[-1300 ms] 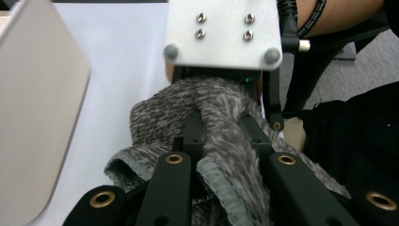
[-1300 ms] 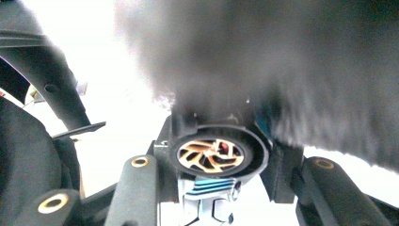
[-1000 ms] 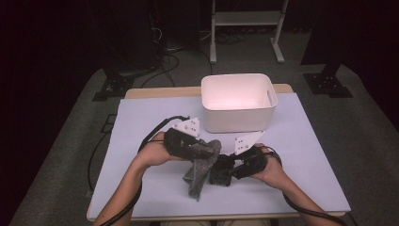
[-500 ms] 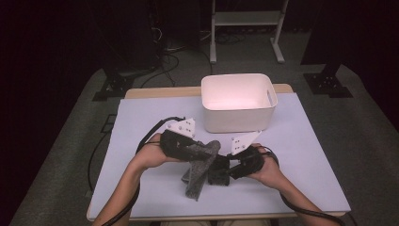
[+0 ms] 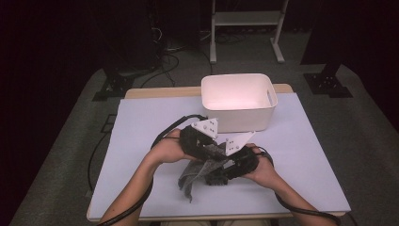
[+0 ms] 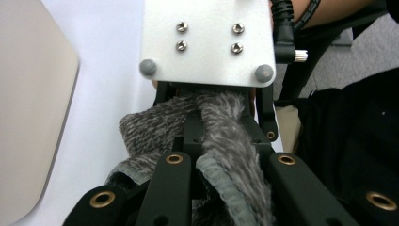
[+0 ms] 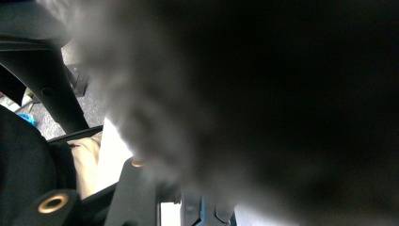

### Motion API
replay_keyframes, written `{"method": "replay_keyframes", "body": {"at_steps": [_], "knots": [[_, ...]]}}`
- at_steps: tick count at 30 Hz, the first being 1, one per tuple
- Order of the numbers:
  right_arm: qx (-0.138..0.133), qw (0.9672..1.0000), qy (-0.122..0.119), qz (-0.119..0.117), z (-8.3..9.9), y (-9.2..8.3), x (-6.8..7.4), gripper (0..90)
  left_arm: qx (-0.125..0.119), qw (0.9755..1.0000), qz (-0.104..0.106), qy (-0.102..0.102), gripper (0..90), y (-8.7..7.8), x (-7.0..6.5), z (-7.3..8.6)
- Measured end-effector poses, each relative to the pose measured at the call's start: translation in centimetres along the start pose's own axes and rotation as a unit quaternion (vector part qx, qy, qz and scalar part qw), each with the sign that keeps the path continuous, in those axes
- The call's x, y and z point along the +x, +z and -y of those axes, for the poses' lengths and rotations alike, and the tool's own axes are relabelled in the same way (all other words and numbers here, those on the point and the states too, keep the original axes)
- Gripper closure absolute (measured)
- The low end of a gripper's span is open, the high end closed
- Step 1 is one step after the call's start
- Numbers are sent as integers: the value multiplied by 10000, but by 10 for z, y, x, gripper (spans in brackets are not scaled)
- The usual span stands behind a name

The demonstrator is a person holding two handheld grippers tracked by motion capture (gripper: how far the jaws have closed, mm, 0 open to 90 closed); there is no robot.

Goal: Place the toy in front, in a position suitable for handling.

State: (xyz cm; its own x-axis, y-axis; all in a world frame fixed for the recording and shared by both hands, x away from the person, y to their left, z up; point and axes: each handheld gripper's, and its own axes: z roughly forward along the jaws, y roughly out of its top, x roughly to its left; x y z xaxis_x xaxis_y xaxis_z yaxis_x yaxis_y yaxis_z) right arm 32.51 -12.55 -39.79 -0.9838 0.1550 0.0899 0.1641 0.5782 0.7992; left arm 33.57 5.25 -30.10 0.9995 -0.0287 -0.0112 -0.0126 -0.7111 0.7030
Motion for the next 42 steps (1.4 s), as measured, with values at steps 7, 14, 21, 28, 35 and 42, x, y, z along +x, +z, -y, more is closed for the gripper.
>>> {"method": "replay_keyframes", "body": {"at_steps": [7,14,21,28,35,42], "knots": [[54,10000,-7,7,1,-4,-1,557,-122,9999,-99,-39,769,-11,1,8],[119,9999,-33,70,3,-8,1,556,-332,9992,-131,-191,769,-19,1,20],[235,9997,-11,97,4,-14,0,555,-462,9985,-102,-281,769,-16,2,29],[393,9991,-27,183,7,-23,1,552,-418,9986,-52,-304,769,-7,4,32],[560,9982,-31,221,12,-33,1,551,-404,9986,126,-330,769,14,5,32],[715,9972,-18,239,19,-43,2,550,-250,9988,247,-326,769,36,6,33]]}}
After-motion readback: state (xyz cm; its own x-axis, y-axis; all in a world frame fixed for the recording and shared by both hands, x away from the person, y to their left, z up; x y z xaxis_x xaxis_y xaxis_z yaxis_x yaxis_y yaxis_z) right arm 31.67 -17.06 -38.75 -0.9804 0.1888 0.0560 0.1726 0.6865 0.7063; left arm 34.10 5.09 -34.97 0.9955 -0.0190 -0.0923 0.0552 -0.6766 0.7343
